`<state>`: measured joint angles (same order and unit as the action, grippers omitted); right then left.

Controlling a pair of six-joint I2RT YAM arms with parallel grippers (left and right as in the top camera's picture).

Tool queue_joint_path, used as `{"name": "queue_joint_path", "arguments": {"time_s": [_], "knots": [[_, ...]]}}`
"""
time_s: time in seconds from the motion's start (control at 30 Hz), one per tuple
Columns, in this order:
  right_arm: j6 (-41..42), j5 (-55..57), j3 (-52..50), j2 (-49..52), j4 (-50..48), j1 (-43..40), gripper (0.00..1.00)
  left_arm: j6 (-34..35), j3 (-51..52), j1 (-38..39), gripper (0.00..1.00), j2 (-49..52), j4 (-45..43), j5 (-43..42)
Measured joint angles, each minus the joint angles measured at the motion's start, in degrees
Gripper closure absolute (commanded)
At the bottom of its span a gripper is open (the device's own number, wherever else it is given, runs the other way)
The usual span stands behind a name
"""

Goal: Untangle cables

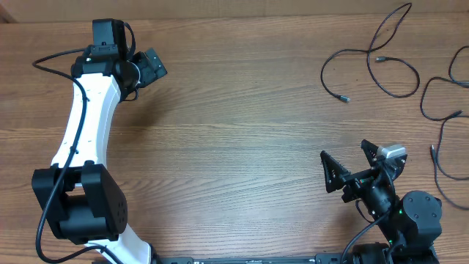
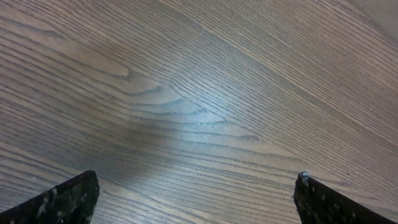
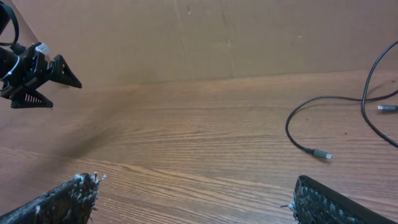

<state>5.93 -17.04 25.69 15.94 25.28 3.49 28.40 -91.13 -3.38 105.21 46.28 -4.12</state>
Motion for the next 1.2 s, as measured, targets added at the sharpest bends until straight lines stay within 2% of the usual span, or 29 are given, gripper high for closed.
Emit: {"name": "queue_joint_path", "arguments": {"time_s": [0.33, 0.53, 0.77, 1.2], "knots": [[0.0, 0.1, -3.5, -9.1, -1.0, 0.0, 0.0, 0.0, 0.0, 0.0, 0.01, 0.0, 0.0, 0.0], [0.0, 0.1, -11.0, -15.0, -7.5, 0.0, 0.0, 0.0, 0.0, 0.0, 0.0, 0.0, 0.0, 0.0], [0.0, 0.1, -18.1, -15.2, -20.3, 0.0, 0.0, 0.0, 0.0, 0.0, 0.0, 0.0, 0.0, 0.0], [0.0, 0.9, -24.4, -15.2, -26.1, 0.0, 0.0, 0.0, 0.0, 0.0, 0.01, 0.0, 0.0, 0.0]]}}
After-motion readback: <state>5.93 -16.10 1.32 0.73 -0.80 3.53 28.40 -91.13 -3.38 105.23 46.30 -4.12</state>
